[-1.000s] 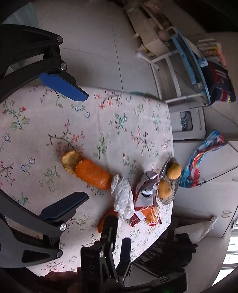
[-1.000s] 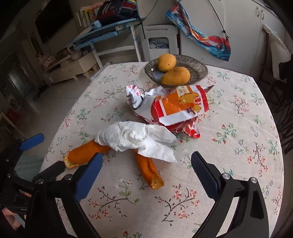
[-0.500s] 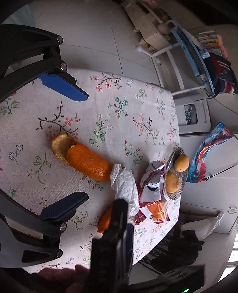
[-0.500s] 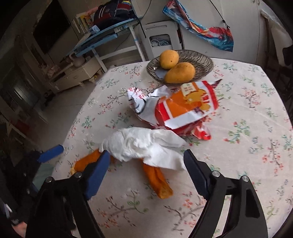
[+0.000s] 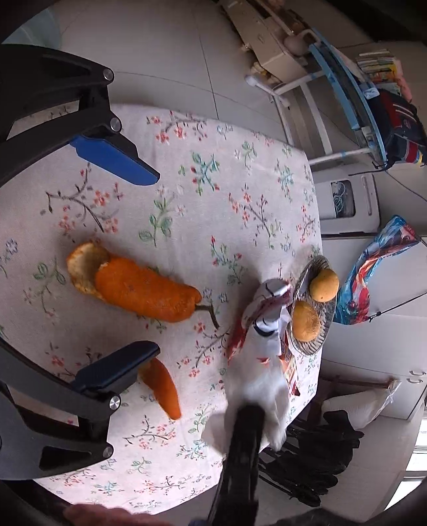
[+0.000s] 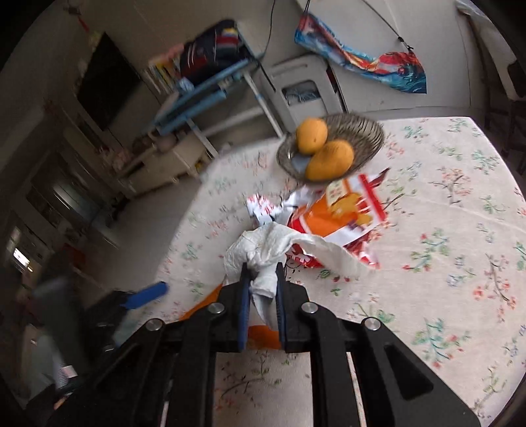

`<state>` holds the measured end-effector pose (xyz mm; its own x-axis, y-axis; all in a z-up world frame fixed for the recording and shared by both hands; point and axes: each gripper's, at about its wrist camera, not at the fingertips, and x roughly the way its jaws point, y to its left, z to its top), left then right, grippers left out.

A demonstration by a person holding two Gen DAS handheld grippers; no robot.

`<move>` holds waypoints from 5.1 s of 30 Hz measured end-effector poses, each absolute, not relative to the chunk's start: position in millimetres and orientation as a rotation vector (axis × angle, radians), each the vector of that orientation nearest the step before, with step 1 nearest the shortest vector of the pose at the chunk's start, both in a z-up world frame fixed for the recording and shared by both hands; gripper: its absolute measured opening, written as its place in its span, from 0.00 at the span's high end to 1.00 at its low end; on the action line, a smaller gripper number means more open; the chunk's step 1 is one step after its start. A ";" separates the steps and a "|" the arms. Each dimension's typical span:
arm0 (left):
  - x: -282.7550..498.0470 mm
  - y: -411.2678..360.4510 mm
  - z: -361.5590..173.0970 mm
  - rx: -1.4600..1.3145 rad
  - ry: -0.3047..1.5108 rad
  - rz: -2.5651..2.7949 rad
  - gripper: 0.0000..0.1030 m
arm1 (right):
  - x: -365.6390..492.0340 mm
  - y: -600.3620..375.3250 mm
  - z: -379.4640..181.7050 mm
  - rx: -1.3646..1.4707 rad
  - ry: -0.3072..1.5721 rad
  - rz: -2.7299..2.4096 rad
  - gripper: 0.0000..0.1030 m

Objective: Collect trash
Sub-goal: 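Grasp the white tissue with the right gripper while the left grasps the large orange peel, then carry tissue and peel down over the yellow basin and open both grippers, then raise both open tools back over the table toward the snack bag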

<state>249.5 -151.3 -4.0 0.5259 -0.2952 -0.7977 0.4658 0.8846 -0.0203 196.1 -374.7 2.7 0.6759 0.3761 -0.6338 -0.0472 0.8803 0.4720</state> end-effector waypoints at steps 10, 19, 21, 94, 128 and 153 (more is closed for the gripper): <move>252.3 -175.9 -18.0 0.251 0.920 -0.429 0.37 | 149.9 -402.6 -6.5 0.426 0.857 0.206 0.86; 246.5 -172.5 -15.0 0.223 0.911 -0.430 0.72 | 110.8 -410.5 -9.3 0.426 0.863 0.187 0.86; 247.5 -166.4 -13.7 0.179 0.920 -0.437 0.77 | 104.5 -407.6 -8.3 0.416 0.857 0.183 0.86; -24.3 -73.8 -54.7 0.141 1.090 -0.403 0.77 | -39.8 -223.6 -108.0 0.172 1.114 0.359 0.63; -40.8 -93.6 19.8 0.209 0.711 -0.252 0.07 | -66.5 -264.4 -71.5 0.191 0.921 0.206 0.37; -19.1 -80.7 53.7 0.201 0.650 -0.297 0.07 | -46.0 -302.5 -22.2 0.213 0.794 0.159 0.28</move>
<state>-19.1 -80.7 53.7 0.7560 -0.2082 -0.6206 0.3333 0.9384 0.0910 -46.0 -302.5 -22.2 0.6910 0.2210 -0.6882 -0.0619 0.9667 0.2483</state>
